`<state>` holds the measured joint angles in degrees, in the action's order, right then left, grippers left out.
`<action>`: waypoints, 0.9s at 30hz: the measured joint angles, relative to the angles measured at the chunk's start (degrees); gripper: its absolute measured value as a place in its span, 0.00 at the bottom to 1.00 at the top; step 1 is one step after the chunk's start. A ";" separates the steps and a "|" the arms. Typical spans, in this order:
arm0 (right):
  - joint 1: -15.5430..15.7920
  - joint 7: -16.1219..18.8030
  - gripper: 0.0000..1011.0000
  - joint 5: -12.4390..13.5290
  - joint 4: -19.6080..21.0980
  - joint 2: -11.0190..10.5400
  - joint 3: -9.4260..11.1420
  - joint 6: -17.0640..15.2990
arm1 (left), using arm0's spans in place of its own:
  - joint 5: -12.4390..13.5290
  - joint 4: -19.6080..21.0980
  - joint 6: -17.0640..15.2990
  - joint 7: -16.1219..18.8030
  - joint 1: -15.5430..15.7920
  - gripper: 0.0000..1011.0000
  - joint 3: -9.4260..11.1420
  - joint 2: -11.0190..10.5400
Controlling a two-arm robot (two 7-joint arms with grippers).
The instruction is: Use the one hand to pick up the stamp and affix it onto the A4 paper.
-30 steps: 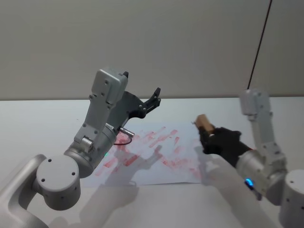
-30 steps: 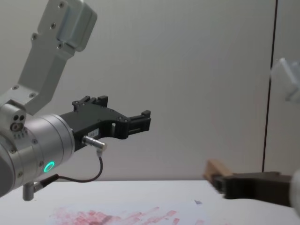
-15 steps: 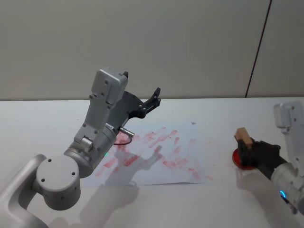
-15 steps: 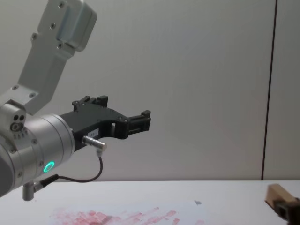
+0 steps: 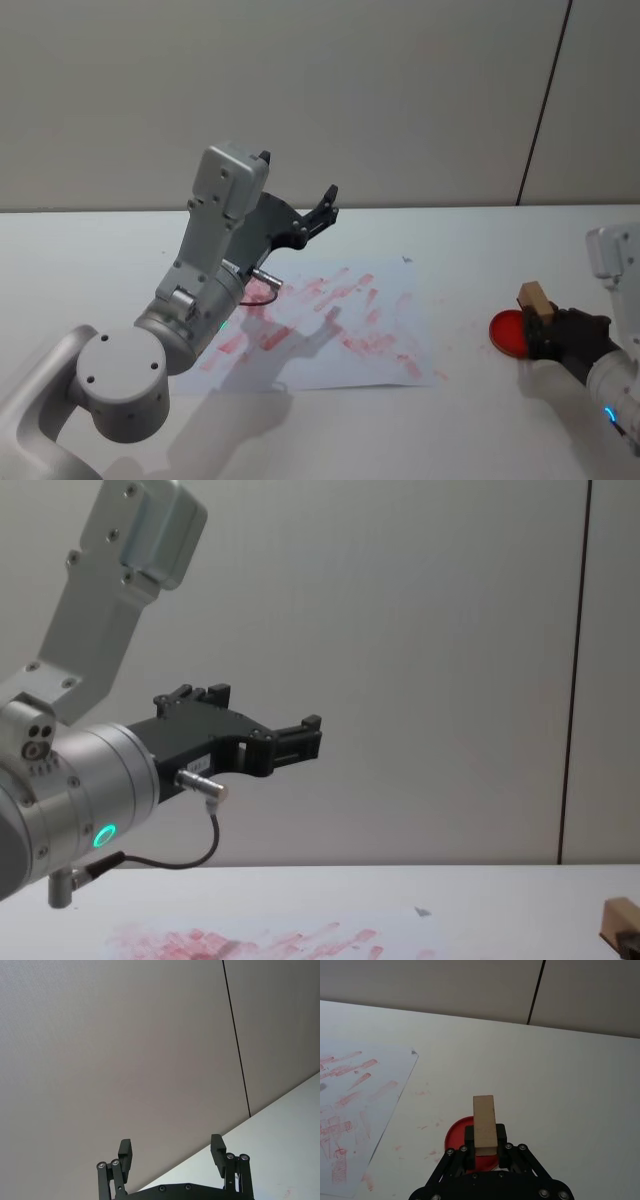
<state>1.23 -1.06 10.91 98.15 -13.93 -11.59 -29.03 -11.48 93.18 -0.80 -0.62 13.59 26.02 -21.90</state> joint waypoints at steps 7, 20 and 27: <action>-0.72 0.34 0.22 -0.83 -1.09 0.51 -0.18 -0.71 | 0.00 0.00 0.00 0.00 0.00 0.99 0.00 0.00; -2.04 1.58 0.24 -2.45 -3.20 1.76 -0.94 -1.90 | 0.00 0.00 0.00 0.00 0.00 0.99 0.00 0.00; -2.33 1.84 0.44 -2.83 -3.68 2.05 -1.11 -2.17 | 0.00 0.00 0.00 0.00 0.00 0.99 0.00 0.00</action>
<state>-1.10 0.78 8.08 94.47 -11.87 -12.70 -31.21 -11.48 93.18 -0.80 -0.62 13.59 26.02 -21.90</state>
